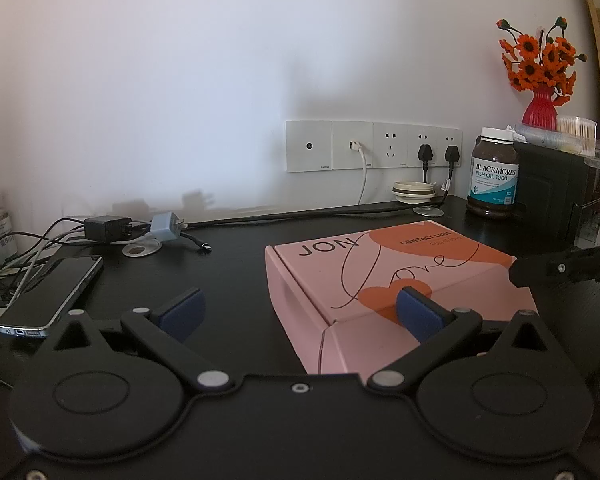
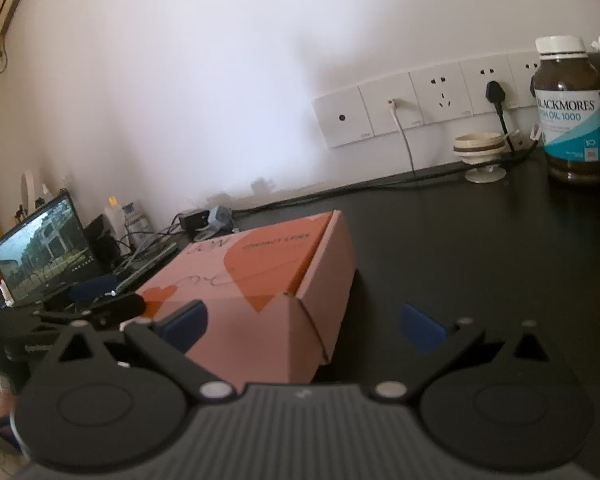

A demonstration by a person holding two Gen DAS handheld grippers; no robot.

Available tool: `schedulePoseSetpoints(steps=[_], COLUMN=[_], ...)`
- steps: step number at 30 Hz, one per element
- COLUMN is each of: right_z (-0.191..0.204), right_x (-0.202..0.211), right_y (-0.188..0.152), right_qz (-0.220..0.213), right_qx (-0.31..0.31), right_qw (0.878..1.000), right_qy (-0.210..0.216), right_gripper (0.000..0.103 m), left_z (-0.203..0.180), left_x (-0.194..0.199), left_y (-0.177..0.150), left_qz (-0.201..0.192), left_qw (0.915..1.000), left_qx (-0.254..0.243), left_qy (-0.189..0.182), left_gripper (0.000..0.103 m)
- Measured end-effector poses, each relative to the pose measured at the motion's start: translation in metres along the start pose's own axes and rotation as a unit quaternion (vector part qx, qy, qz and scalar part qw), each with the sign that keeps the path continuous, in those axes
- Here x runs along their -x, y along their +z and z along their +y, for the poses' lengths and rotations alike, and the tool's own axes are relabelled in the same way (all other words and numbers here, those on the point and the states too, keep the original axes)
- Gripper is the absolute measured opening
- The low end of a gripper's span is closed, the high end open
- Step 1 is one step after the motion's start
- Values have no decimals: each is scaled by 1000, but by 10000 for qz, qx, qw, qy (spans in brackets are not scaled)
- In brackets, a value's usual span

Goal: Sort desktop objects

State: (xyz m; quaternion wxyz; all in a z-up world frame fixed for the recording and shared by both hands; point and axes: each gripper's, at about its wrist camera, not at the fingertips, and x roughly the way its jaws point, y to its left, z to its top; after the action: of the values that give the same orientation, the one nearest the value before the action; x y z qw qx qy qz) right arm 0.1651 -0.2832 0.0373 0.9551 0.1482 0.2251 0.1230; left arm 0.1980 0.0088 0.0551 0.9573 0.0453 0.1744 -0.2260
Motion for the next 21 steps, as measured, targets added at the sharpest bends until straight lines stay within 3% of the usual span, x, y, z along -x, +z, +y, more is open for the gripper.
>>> schedulePoseSetpoints(steps=[21], right_z=[2], right_x=[-8], right_y=[-3], right_qz=[250], right_qx=[31], right_qw=[9993], right_qy=[-290], right_gripper=[102], left_z=[0], left_x=[0], left_y=[0], left_qz=[22], left_qw=[10000], left_qx=[50], left_qy=[-7], left_gripper=[103])
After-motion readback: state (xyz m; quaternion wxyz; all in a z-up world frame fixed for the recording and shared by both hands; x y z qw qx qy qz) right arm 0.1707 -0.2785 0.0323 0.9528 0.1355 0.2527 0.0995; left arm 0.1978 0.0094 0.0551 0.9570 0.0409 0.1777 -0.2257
